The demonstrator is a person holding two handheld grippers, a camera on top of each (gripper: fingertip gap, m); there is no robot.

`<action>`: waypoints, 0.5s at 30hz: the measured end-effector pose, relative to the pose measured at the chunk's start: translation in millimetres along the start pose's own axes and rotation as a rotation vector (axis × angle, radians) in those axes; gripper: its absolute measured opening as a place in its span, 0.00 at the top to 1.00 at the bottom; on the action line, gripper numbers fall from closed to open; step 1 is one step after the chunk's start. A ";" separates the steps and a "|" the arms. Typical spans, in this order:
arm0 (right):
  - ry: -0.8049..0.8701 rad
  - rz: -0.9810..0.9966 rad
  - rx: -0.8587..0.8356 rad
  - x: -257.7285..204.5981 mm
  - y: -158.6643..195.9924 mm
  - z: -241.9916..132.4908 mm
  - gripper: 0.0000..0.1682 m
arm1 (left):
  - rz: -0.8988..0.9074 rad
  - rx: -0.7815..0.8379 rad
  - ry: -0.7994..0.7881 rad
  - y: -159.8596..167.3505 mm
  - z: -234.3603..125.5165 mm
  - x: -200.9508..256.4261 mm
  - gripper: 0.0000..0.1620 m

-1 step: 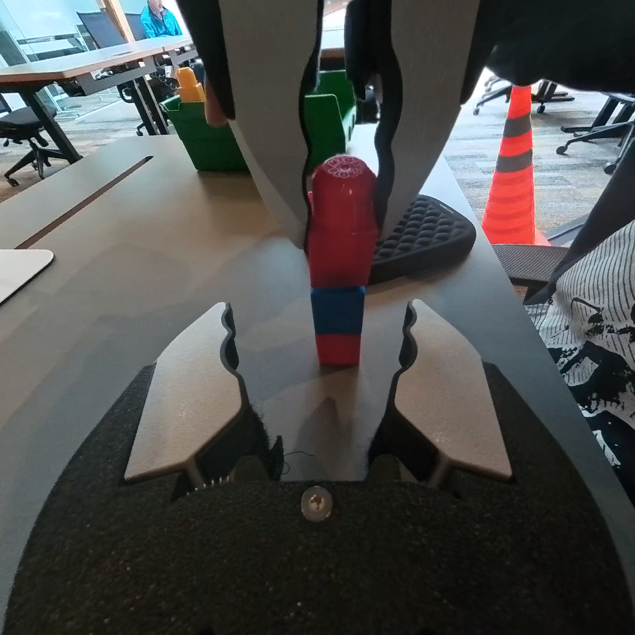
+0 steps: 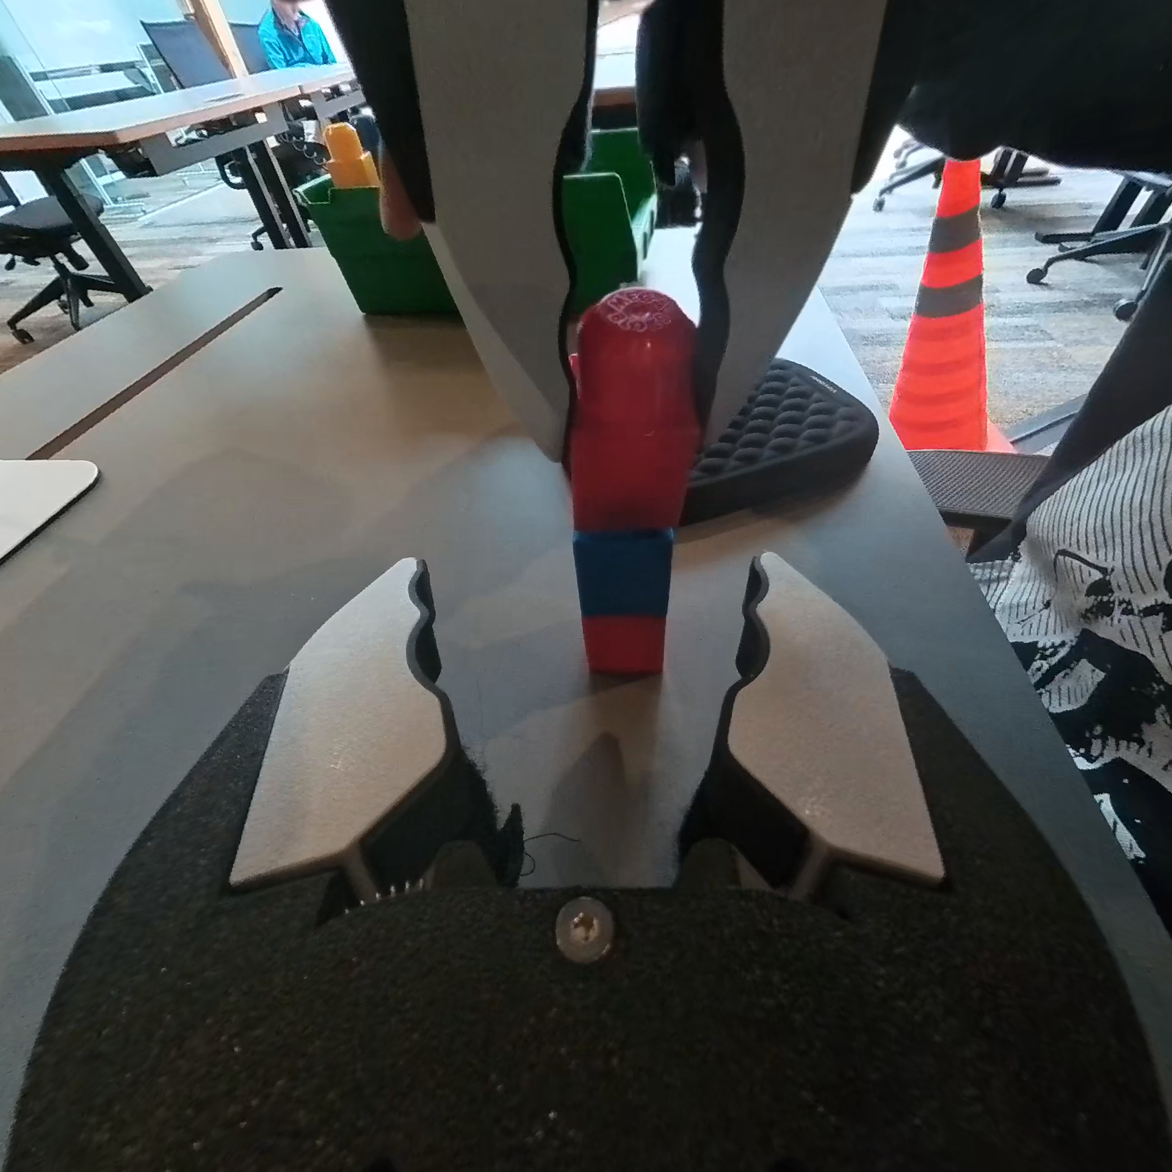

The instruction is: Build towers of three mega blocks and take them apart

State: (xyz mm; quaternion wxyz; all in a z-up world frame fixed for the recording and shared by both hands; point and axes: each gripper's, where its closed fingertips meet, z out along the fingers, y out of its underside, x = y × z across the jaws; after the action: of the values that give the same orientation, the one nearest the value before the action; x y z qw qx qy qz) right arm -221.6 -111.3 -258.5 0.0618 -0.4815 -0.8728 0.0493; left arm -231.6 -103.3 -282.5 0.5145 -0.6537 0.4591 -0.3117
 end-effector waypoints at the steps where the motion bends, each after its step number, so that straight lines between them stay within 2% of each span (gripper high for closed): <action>1: 0.000 0.000 0.010 -0.4 -0.5 0.1 0.80 | 0.001 -0.001 0.001 0.2 0.1 0.1 0.43; 6: 0.008 0.032 0.093 0.6 -0.5 0.1 0.80 | 0.003 -0.002 0.003 0.5 0.2 0.6 0.44; 15: 0.056 0.118 0.400 1.5 -2.4 -0.5 0.80 | 0.001 -0.001 0.001 0.4 0.0 0.1 0.45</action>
State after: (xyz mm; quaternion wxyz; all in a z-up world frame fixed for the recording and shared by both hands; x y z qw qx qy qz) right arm -224.3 -111.3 -257.5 0.1774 -0.5111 -0.8139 0.2119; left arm -231.7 -103.3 -282.9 0.5139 -0.6536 0.4599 -0.3117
